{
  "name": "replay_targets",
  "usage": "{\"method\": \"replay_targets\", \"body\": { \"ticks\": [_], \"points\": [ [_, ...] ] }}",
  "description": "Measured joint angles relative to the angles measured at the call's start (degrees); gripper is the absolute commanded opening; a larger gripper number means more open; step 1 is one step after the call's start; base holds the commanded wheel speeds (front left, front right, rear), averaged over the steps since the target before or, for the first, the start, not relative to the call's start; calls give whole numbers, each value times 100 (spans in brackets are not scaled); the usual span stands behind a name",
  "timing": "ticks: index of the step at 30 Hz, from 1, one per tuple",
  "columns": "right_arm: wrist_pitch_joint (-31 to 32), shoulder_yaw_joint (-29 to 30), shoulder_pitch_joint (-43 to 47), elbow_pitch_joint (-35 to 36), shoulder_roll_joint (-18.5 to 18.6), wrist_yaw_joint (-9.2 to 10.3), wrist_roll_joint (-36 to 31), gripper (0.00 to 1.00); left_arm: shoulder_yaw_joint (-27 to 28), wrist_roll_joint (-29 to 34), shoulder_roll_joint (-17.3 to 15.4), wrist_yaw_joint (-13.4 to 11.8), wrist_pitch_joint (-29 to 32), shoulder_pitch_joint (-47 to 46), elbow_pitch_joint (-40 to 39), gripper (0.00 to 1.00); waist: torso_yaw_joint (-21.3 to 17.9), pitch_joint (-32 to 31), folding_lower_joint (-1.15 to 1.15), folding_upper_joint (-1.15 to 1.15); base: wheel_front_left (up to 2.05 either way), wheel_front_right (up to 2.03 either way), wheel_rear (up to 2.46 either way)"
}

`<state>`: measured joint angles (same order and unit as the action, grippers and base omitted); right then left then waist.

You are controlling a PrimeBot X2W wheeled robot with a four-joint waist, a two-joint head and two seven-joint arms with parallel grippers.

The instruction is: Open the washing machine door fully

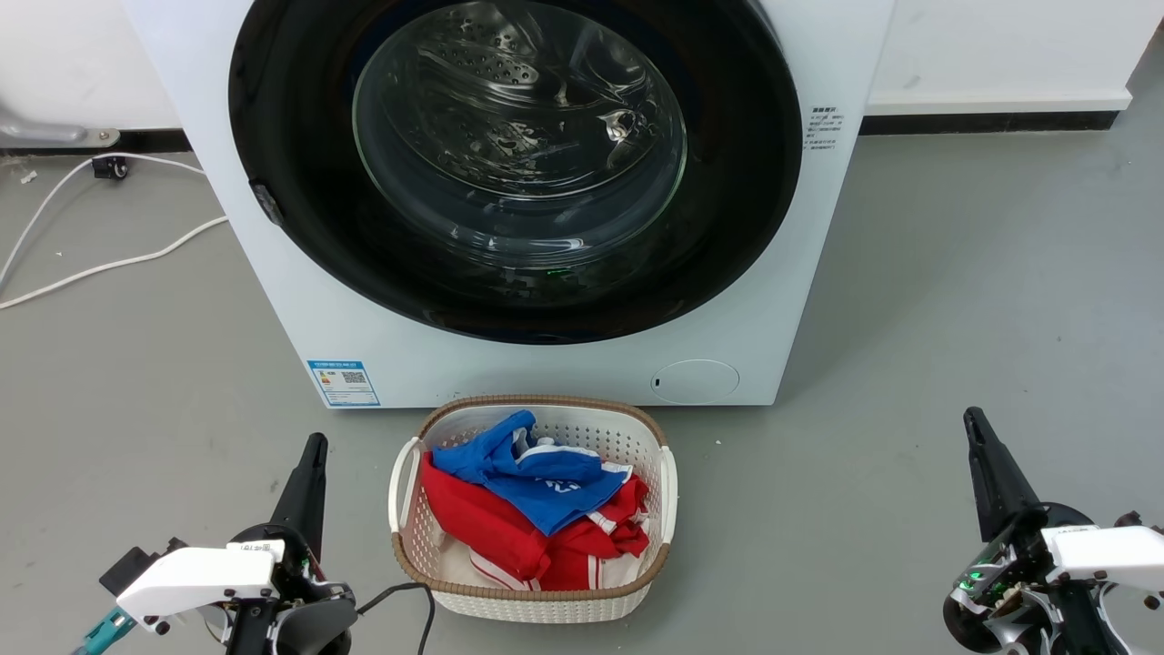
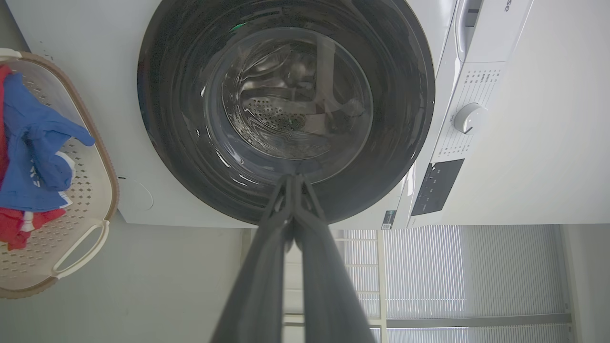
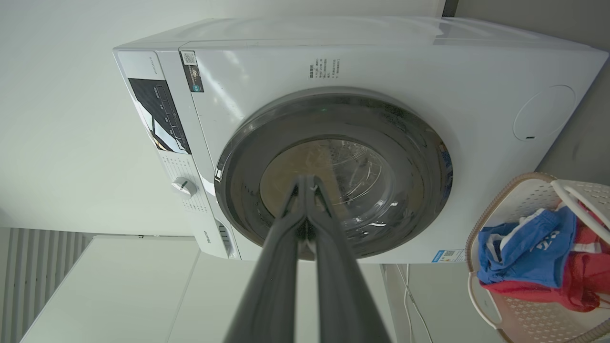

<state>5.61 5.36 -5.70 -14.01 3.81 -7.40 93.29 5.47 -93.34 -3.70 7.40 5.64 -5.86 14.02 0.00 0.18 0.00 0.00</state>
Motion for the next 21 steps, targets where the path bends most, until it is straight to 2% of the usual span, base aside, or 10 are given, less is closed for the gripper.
{"method": "replay_targets", "body": {
  "ticks": [21],
  "points": [
    [23, 31, -2, -1, -21, 0, -15, 0, 27, 33, 20, 0, 24, -2, 1, 0, 0, 0, 0, 0, 0, 0, 0]
  ]
}}
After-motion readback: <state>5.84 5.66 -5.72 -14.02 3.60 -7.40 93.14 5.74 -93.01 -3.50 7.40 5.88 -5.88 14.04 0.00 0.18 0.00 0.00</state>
